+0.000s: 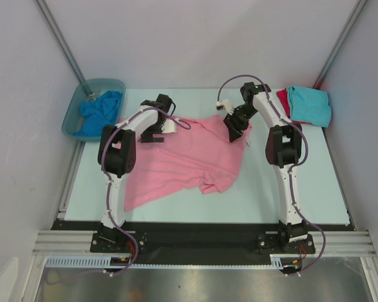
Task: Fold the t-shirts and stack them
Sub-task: Flatten the tshirt out
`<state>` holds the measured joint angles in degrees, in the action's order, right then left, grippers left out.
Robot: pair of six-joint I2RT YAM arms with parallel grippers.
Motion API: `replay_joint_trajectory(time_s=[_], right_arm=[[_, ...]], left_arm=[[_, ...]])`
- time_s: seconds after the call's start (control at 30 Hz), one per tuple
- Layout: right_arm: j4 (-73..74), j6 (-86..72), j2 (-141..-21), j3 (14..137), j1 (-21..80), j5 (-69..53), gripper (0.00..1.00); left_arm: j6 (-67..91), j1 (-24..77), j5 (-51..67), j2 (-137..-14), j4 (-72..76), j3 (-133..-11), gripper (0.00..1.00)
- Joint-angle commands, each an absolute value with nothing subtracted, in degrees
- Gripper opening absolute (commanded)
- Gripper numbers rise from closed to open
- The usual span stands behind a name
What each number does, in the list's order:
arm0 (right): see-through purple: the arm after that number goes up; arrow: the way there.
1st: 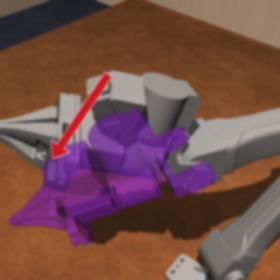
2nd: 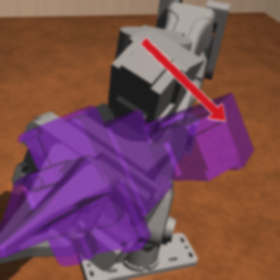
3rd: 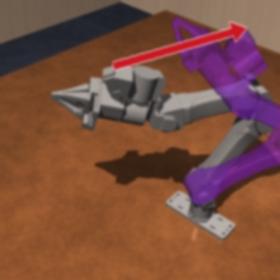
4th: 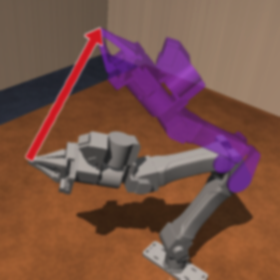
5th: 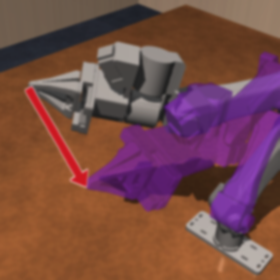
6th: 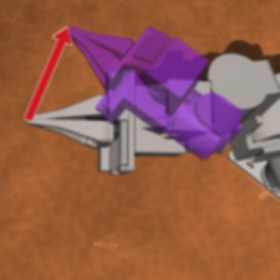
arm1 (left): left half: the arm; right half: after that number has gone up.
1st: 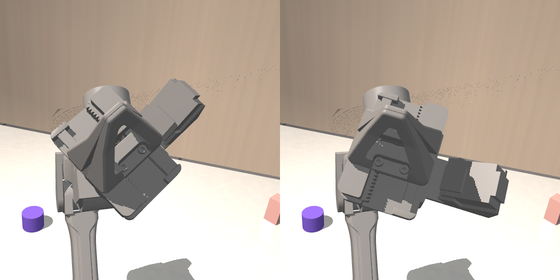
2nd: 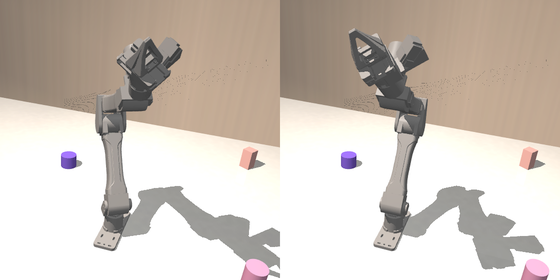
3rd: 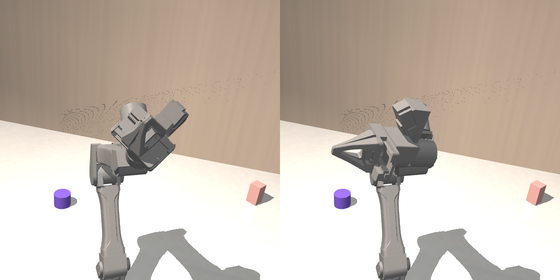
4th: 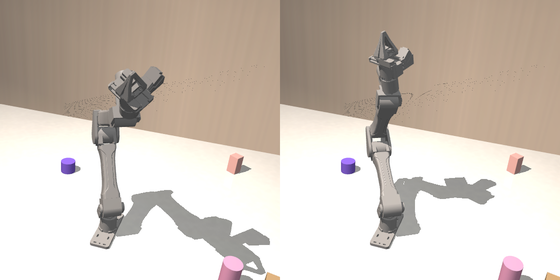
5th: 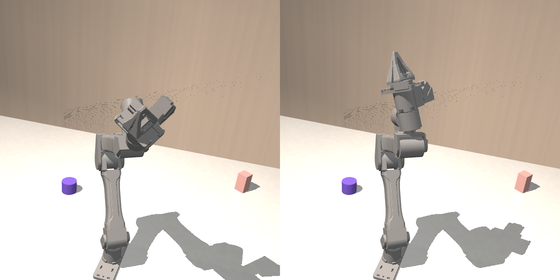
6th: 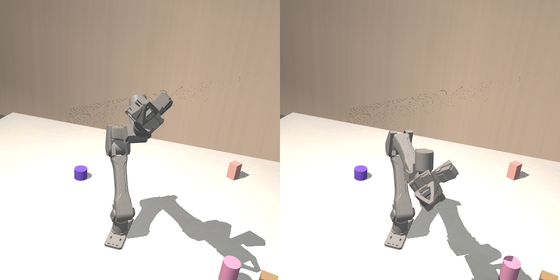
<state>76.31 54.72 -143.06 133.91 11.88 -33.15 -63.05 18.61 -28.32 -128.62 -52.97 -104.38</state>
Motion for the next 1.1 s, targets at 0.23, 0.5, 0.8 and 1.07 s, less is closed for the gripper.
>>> replay_joint_trajectory(time_s=[0.23, 0.5, 0.8, 1.07], right_arm=[[51.7, 30.3, -139.8, 134.6, 6.9, -31.7, 0.60], [48.2, 26.8, -143.3, 136.1, 7.1, -30.9, 0.59], [48.9, 26.7, -144.0, 136.0, 8.1, -33.0, 0.57], [53.8, 29.4, -145.6, 135.5, 8.6, -33.8, 0.55]], left_arm=[[-63.6, 18.4, -27.9, -126.4, -51.7, -104.8, 1.00], [-63.6, 18.4, -27.9, -126.3, -51.5, -104.6, 1.00], [-64.1, 18.4, -28.4, -126.4, -51.5, -104.9, 1.00], [-64.1, 18.5, -28.2, -126.4, -51.5, -104.8, 1.00]])
